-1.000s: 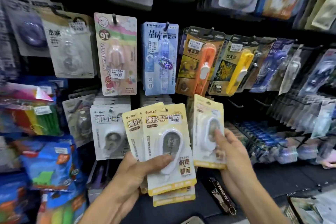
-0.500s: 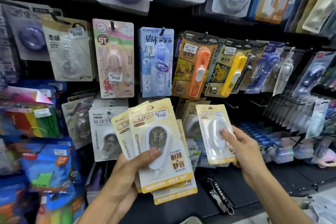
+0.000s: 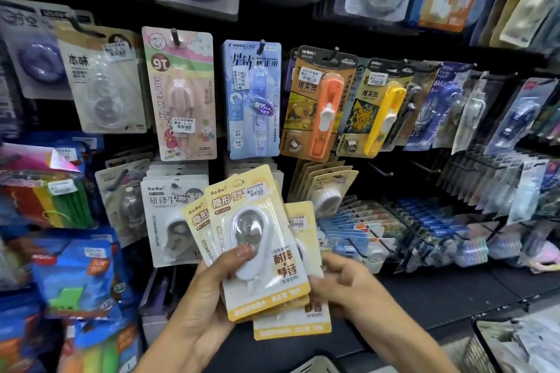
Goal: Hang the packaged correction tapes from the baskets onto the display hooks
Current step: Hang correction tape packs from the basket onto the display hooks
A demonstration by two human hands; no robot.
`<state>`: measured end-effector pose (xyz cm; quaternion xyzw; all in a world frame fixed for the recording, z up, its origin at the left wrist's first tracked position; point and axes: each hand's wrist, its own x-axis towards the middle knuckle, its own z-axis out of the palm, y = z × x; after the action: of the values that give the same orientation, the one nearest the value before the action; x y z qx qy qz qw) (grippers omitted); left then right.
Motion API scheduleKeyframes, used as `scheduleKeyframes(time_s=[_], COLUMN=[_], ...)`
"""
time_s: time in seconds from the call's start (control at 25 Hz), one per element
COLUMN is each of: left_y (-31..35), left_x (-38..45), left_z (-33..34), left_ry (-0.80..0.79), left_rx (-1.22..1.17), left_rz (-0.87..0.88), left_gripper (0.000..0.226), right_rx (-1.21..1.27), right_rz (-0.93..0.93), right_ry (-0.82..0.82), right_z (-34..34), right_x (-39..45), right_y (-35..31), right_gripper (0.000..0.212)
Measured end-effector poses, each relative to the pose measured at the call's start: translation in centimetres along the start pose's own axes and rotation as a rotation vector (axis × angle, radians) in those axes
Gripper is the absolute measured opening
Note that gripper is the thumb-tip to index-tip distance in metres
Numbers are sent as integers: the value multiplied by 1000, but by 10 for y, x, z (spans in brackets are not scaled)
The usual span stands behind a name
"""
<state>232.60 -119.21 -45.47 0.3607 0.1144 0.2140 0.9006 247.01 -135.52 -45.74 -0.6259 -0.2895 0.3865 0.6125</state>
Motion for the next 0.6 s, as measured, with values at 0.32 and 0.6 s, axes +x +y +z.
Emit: scheduleKeyframes(time_s=[0.32, 0.6], left_y=[0, 4], left_x=[7, 3], left_z=[-9, -1], left_ry=[40, 15], left_rx=[62, -41], left_rz=[16, 73], left_gripper=[40, 23], right_rx=[-283, -2], right_rz=[-178, -45], right_ry=[121, -20], right_z=[3, 3], right_x=[6, 5], right_y=[-4, 6], right_gripper=[17, 19])
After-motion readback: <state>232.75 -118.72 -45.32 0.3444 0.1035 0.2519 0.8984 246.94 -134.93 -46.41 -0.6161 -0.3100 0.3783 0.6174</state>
